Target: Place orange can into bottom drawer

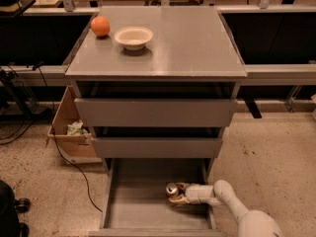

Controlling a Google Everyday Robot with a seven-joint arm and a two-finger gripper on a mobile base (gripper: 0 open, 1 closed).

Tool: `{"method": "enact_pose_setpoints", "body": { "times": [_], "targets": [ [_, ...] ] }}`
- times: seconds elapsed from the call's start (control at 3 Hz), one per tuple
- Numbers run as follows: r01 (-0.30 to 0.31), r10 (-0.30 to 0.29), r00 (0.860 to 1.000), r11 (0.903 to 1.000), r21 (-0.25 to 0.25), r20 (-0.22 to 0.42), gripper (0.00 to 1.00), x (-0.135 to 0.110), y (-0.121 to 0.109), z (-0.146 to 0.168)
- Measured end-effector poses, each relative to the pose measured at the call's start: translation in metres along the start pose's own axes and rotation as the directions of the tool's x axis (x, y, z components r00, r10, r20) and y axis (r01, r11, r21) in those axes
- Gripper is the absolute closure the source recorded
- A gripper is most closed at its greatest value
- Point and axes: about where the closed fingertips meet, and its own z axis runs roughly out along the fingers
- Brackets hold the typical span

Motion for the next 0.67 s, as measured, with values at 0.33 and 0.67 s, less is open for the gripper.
{"method": "enact_pose_setpoints", "body": {
  "times": [0.33,0.67],
  "targets": [
    [-0.019,0.019,1.0,0.9998,-0.008,-0.015,0.58,0.0174,0.004,0.0095],
    [-0.024,0.024,1.0,0.9997,-0.011,-0.019,0.35,0.02,0.0051,0.0104]
  ]
}}
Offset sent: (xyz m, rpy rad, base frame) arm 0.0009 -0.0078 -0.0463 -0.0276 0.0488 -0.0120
